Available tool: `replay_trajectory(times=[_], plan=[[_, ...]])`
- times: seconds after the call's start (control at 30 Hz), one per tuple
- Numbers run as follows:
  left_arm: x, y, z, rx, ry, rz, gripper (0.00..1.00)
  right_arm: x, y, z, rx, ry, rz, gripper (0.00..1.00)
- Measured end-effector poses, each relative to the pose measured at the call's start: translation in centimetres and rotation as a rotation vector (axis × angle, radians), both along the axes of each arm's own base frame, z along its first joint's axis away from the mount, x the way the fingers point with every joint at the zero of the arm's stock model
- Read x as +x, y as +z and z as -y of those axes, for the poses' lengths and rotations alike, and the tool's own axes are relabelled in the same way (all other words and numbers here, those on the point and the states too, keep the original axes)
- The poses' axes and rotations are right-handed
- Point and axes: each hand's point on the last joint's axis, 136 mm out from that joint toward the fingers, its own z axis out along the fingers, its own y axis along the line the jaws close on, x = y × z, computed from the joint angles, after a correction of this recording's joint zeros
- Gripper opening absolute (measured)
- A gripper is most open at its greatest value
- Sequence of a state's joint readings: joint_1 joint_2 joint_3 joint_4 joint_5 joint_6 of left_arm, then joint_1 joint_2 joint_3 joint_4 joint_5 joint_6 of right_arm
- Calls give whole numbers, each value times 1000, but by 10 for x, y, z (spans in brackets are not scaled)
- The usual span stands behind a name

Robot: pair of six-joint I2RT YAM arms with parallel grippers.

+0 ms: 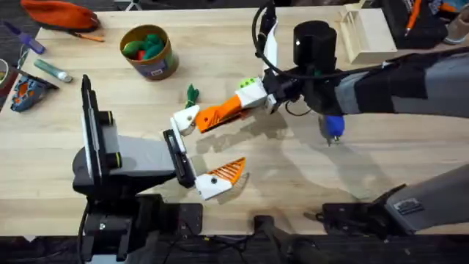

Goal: Pick up the gripper from the table and insert it into the empty holder that is missing its gripper. Then pick up a screw, insert it into the mounting hole, and use the screwdriver to tighten it. Finally, clean up the table by picking up the vegetable and placing it into the bucket.

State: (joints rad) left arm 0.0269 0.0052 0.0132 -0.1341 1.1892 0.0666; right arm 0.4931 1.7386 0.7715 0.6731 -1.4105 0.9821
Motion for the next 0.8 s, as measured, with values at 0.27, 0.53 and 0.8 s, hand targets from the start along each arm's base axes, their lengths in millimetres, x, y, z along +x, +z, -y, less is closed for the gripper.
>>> replay_trajectory(times=[0.27,0.53,0.8], plan=[[1,0,-1,0,7,1,985,0,-1,-2,-7,-6,-6,9],[2,0,-1,-5,11,-14,985,1,-5,-3,-3,0,-4,9],[4,0,-2,-4,26,-10,985,3,-3,-8,-18,-21,-30,8]])
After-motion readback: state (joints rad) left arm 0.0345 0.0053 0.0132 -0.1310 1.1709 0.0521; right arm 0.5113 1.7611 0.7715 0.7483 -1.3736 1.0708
